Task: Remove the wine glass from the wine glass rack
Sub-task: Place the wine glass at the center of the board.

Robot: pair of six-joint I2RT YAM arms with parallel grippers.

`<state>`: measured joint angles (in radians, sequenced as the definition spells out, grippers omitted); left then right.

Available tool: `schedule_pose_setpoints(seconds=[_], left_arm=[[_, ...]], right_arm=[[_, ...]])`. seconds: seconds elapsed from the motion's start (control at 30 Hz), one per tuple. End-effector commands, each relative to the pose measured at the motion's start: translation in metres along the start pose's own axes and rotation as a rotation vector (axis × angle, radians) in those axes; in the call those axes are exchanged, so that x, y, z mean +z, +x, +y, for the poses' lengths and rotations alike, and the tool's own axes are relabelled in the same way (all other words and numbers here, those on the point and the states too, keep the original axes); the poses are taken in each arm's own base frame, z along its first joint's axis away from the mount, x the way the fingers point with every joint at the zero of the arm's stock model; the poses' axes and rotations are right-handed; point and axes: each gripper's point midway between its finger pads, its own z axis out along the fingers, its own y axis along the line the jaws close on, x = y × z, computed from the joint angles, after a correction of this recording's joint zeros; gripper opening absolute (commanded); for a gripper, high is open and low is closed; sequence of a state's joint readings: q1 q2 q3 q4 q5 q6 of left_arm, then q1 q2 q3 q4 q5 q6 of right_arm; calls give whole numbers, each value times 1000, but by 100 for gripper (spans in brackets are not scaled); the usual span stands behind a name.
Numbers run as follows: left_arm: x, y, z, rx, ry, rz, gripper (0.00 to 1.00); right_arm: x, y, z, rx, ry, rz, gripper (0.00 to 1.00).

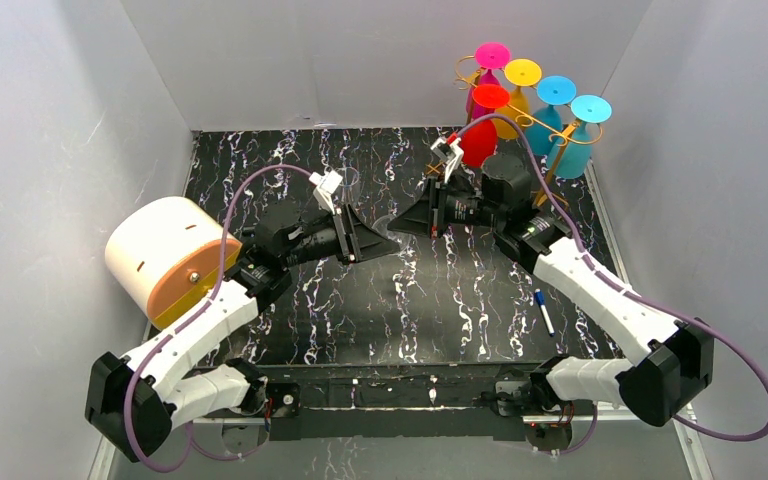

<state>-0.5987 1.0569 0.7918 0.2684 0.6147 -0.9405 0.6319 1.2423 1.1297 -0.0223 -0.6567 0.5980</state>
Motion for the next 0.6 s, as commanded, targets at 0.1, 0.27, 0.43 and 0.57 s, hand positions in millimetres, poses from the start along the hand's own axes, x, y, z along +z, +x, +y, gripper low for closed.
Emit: schedule_pose_setpoints(seconds=[0.1, 0.27, 0.43, 0.57], left_arm=[[-2, -9, -26, 5, 73, -54, 35], [0, -11, -35, -35, 129, -62, 15], [0, -11, -33, -31, 115, -61, 0], [1, -10, -40, 15, 145, -36, 0]], right_arm=[[-5, -25, 20, -107, -45, -128, 1], [-3, -21, 19, -102, -65, -147, 1], [-5, -24, 21, -115, -79, -175, 1], [-8, -21, 26, -131, -98, -159, 12]])
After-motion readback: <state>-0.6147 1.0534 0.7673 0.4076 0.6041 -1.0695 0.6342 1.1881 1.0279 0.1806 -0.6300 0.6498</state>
